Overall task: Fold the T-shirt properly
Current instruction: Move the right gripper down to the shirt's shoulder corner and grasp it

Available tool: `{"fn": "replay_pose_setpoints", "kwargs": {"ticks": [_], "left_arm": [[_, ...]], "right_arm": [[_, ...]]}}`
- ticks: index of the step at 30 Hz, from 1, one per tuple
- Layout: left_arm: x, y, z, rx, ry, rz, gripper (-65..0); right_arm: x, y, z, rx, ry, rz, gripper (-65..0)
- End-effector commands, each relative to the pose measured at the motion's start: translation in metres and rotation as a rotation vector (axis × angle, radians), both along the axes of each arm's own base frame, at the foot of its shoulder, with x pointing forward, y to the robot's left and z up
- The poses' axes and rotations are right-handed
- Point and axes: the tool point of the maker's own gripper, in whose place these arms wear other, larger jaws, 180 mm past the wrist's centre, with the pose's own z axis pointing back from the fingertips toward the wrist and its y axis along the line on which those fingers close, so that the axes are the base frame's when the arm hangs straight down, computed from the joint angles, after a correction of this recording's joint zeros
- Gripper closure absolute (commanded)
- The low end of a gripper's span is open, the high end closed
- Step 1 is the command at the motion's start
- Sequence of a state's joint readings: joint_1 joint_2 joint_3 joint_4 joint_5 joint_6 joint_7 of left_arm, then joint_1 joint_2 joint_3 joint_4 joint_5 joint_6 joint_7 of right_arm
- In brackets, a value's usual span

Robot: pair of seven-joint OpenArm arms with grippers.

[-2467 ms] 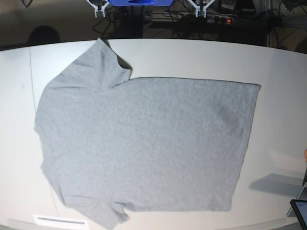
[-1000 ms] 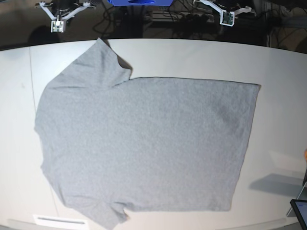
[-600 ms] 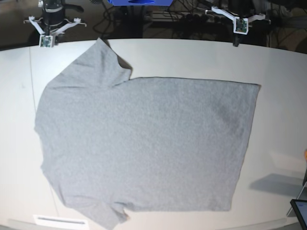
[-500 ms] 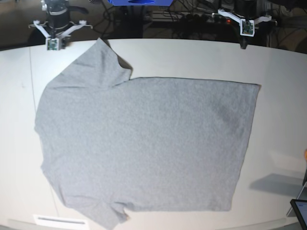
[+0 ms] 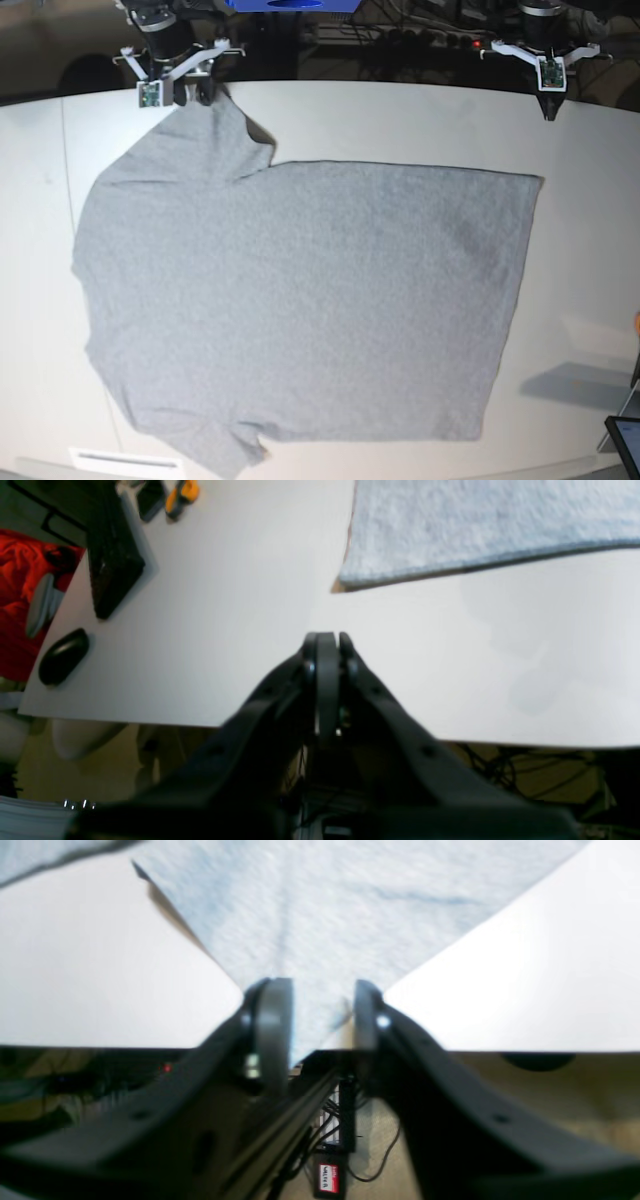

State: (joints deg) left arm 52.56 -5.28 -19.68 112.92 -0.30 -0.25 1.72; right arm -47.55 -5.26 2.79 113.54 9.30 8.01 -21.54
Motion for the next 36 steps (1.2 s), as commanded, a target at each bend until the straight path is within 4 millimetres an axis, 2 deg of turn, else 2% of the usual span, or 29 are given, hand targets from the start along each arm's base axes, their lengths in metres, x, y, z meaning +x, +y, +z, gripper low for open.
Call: {"fn": "replay_pose_setpoints", "kwargs": {"ticks": [1, 6, 9, 14, 22, 27, 34, 36], "left_arm": [[0.001, 0.0, 0.008, 0.014, -0.025, -0.014, 0.0], [0.004, 0.002, 0.007, 0.013, -0.029, -0.005, 0.0], [0.001, 0.008, -0.003, 0.004, 0.028, 0.033, 0.0], [0.002, 0.011, -0.008, -0.002, 0.05, 0.057, 0.0], [0.004, 0.011, -0.005, 0.001, 0.041, 0.054, 0.0], [0.009, 0.012, -0.003, 0.007, 0.032, 0.045, 0.0], [0.01, 0.012, -0.002, 0.007, 0.027, 0.046, 0.0], [0.013, 0.011, -0.001, 0.006, 0.02, 0.045, 0.0]], "right_arm": [[-0.003, 0.0, 0.006, 0.009, -0.014, -0.005, -26.8], [-0.004, 0.003, 0.007, 0.037, -0.012, -0.013, -34.7], [-0.003, 0.009, 0.011, 0.139, -0.019, -0.063, -38.9], [0.0, 0.006, 0.019, 0.282, -0.032, -0.088, -46.4], [0.005, -0.002, 0.031, 0.493, -0.03, -0.13, -47.3], [-0.004, -0.02, 0.01, 0.442, 0.051, -0.253, -47.3], [-0.003, -0.019, 0.007, 0.446, 0.056, -0.258, -47.3], [-0.006, -0.02, 0.0, 0.447, 0.073, -0.267, -47.3]]}}
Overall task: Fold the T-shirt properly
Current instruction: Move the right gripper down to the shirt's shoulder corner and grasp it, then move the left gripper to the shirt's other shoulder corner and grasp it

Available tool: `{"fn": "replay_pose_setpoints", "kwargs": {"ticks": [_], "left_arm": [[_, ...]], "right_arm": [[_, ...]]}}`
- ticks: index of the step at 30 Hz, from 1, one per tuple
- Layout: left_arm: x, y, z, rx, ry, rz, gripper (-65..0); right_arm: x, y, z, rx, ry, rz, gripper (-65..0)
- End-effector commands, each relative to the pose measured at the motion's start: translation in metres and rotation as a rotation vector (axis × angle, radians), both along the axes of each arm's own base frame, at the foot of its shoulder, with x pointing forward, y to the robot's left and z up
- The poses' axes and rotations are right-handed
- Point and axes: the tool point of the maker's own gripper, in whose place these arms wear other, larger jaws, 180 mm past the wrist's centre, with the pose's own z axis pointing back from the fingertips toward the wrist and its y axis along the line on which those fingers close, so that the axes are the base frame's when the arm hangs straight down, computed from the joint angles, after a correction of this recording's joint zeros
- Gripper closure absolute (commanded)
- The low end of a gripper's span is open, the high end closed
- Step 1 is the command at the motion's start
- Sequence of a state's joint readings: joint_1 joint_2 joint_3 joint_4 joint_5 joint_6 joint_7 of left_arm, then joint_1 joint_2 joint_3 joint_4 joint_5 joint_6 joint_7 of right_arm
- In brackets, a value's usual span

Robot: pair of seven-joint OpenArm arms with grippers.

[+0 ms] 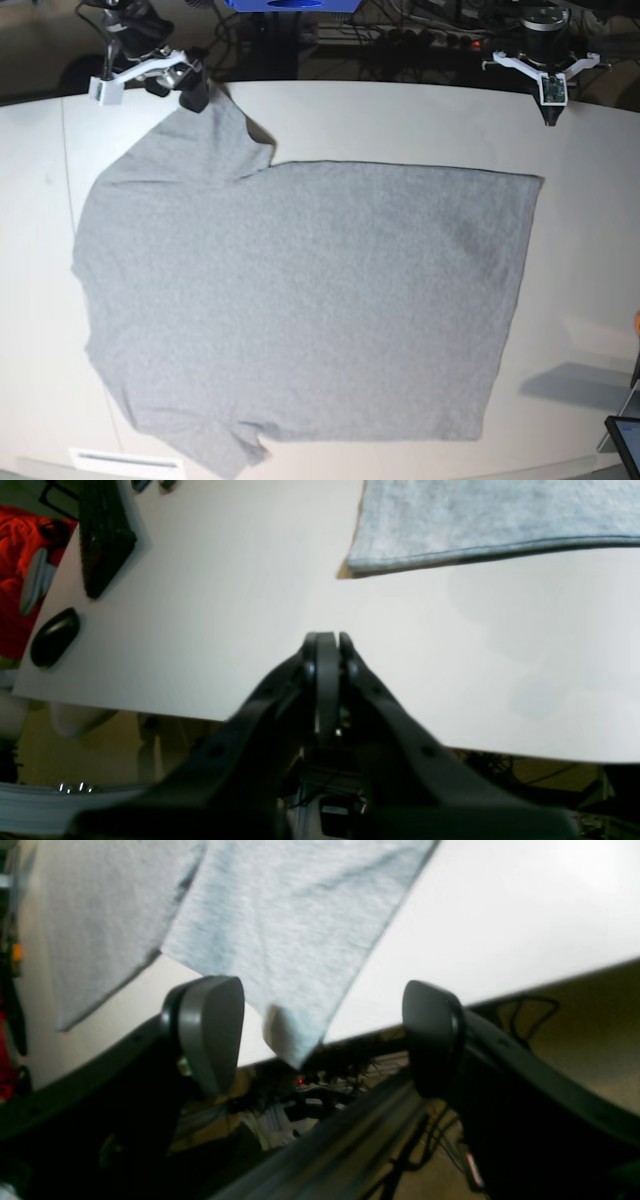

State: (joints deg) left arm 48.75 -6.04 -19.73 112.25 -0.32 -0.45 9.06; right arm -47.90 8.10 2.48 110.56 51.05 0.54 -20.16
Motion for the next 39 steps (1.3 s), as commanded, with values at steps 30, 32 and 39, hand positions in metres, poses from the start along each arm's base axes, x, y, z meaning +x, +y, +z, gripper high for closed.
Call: {"fn": "replay_pose_setpoints", "kwargs": {"ticks": [30, 32, 39], "left_arm": [[0.004, 0.001, 0.009, 0.017, -0.032, -0.007, 0.0], [0.004, 0.001, 0.009, 0.017, -0.032, -0.007, 0.0], [0.004, 0.002, 0.009, -0.007, -0.04, 0.008, -1.7]], "right_arm": [[0.003, 0.045, -0.005, 0.082, 0.008, 0.086, -20.5], [0.003, 0.045, -0.009, 0.081, 0.016, 0.086, -9.6], [0.002, 0.046, -0.018, 0.083, 0.041, 0.098, -0.1]]}}
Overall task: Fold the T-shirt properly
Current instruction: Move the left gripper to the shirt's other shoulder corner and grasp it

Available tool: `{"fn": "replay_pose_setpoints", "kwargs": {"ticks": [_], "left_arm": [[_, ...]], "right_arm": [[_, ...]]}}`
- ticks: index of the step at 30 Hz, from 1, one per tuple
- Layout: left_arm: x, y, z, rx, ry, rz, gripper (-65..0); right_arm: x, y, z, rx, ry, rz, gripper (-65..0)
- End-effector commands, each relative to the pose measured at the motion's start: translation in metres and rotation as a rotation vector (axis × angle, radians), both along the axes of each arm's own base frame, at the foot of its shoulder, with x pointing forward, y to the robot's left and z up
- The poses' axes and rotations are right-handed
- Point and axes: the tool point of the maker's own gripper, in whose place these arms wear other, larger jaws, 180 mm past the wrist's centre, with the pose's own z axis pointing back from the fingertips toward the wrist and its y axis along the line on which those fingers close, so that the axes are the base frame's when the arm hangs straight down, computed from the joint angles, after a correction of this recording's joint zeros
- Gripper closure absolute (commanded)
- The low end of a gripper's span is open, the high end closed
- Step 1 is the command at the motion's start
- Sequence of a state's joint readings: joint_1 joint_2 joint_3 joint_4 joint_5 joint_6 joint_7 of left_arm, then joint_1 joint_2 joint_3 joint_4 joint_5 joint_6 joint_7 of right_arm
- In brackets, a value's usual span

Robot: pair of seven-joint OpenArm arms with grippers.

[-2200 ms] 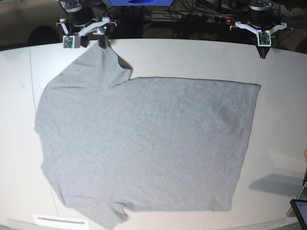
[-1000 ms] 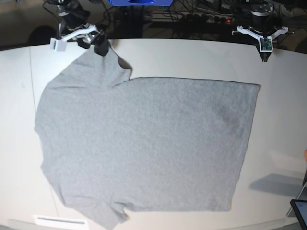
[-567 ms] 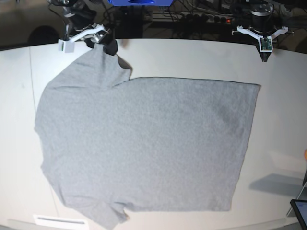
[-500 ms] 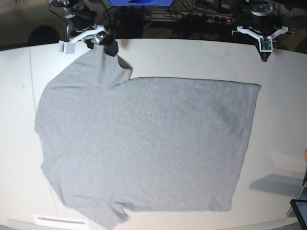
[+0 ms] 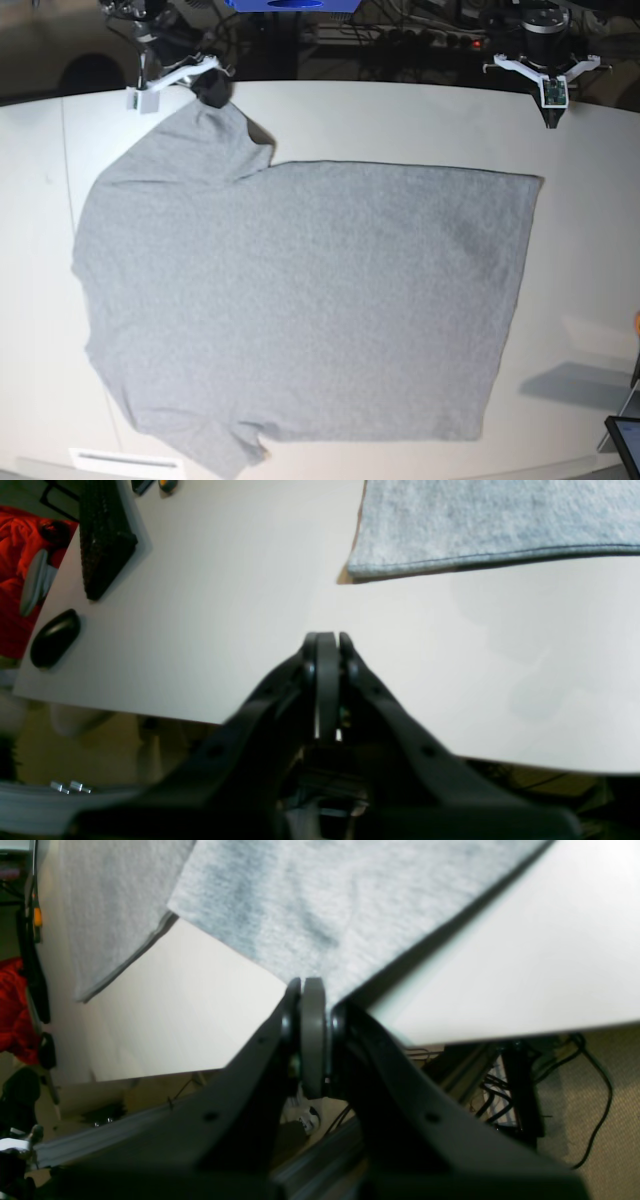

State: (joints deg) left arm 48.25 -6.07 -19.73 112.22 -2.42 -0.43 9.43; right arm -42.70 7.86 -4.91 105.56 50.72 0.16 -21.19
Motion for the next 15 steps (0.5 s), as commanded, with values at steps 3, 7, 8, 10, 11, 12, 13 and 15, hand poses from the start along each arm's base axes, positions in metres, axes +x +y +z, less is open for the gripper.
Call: {"fn": "replay_pose_setpoints", "kwargs": {"ticks": [3, 7, 8, 10, 11, 12, 13, 15], "left_arm": [[-0.003, 0.019, 0.017, -0.074, -0.088, 0.089, -15.8], [-0.002, 0.051, 0.025, -0.216, -0.107, 0.202, -26.0], [0.002, 0.054, 0.024, -0.258, -0.098, 0.206, -26.2], [0.011, 0.06, 0.026, -0.338, -0.071, 0.209, -26.4], [0.014, 0.062, 0.028, -0.379, -0.066, 0.211, -26.4], [0.018, 0.066, 0.031, -0.41, -0.07, 0.223, -26.4], [0.021, 0.071, 0.033, -0.441, -0.077, 0.243, -26.4], [0.027, 0.075, 0.035, -0.487, -0.074, 0.254, -26.5]], "right_arm": [[-0.005, 0.002, 0.0, 0.004, 0.018, 0.022, -0.1], [-0.003, 0.003, 0.0, 0.006, 0.017, 0.027, -0.1], [-0.003, 0.003, 0.0, 0.006, 0.016, 0.027, -0.1], [-0.002, 0.003, 0.0, 0.006, 0.014, 0.027, 0.0], [-0.002, 0.003, 0.0, 0.006, 0.014, 0.027, 0.0], [-0.002, 0.003, 0.0, 0.006, 0.014, 0.027, 0.0], [-0.003, 0.004, 0.0, 0.007, 0.02, 0.032, 0.0], [-0.004, 0.005, -0.001, 0.01, 0.027, 0.04, 0.0]]}}
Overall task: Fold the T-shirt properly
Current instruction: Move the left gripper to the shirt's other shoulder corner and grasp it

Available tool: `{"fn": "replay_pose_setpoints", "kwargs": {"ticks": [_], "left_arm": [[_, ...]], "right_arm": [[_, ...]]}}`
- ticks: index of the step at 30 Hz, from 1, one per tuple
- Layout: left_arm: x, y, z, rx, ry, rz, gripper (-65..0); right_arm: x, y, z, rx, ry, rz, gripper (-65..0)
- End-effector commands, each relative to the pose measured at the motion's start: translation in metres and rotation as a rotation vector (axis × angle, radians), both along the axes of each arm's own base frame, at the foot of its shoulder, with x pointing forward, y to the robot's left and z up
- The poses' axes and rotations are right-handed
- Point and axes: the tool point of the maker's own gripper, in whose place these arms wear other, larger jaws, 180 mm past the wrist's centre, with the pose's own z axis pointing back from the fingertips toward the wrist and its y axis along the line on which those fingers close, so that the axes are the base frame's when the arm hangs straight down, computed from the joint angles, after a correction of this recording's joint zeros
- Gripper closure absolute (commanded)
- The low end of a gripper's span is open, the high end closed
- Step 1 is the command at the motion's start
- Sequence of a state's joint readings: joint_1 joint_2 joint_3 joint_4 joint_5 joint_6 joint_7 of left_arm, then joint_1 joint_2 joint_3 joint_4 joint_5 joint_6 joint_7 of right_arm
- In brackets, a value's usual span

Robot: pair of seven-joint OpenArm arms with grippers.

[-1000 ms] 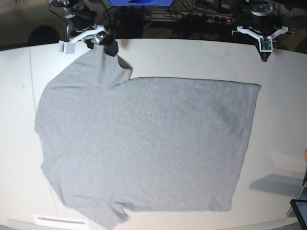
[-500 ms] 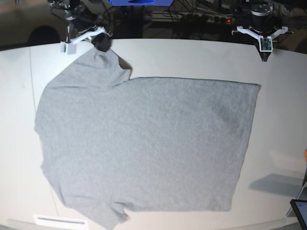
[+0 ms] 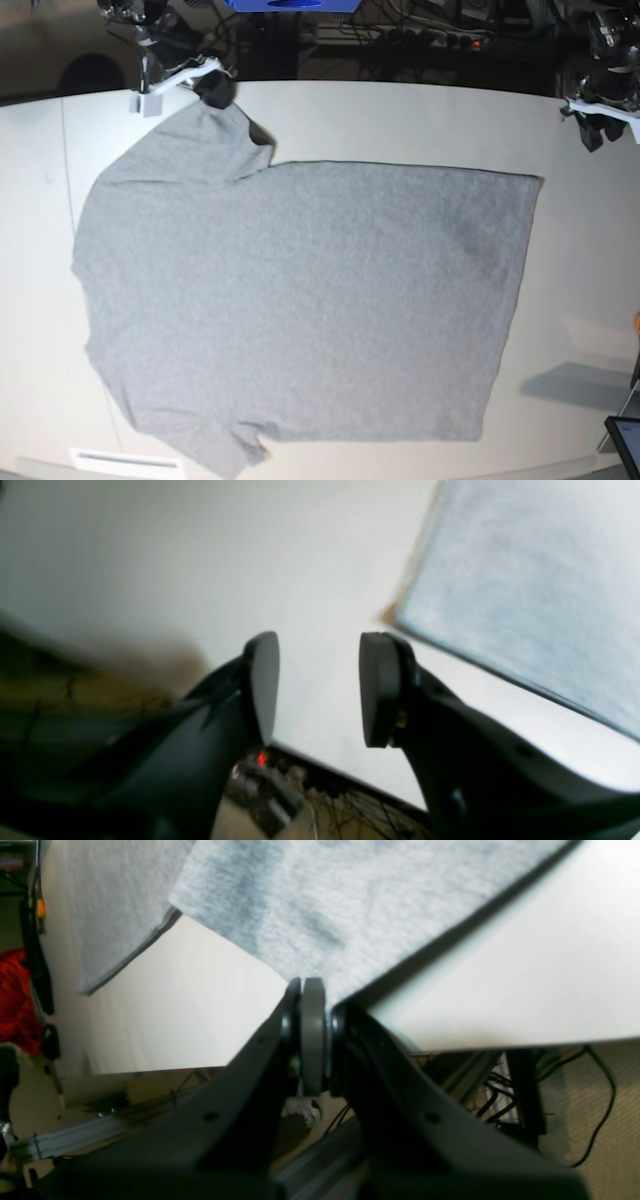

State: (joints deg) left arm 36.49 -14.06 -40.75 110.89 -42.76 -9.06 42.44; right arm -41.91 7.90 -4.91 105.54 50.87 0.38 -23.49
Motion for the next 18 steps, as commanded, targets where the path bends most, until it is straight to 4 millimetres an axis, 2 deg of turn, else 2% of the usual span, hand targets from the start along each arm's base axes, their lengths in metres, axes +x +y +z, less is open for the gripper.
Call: {"fn": "replay_pose_setpoints", "kwargs": {"ticks": [1, 4, 7, 11, 16, 18], "left_arm": [[0.014, -0.004, 0.013, -0.002, -0.039, -0.049, -26.5], [0.02, -0.018, 0.005, -0.05, 0.018, -0.127, -26.5], [0.018, -0.025, -0.009, -0.096, 0.045, -0.15, -26.4], [0.015, -0.022, -0.025, -0.132, 0.062, -0.15, -26.0], [0.002, -0.008, -0.04, -0.166, 0.085, -0.091, -26.5], [0.003, -0.007, -0.042, -0.173, 0.086, -0.085, -30.1]], "right_arm": [[-0.004, 0.001, 0.0, -0.002, 0.013, 0.013, 0.0], [-0.004, 0.001, 0.0, -0.002, 0.013, 0.013, 0.0], [-0.004, 0.001, 0.0, -0.002, 0.013, 0.013, 0.0], [-0.005, 0.0, -0.001, -0.004, 0.015, 0.013, 0.0], [-0.005, 0.0, 0.0, -0.003, 0.015, 0.014, 0.0], [-0.005, 0.0, 0.0, -0.003, 0.015, 0.014, 0.0]]}}
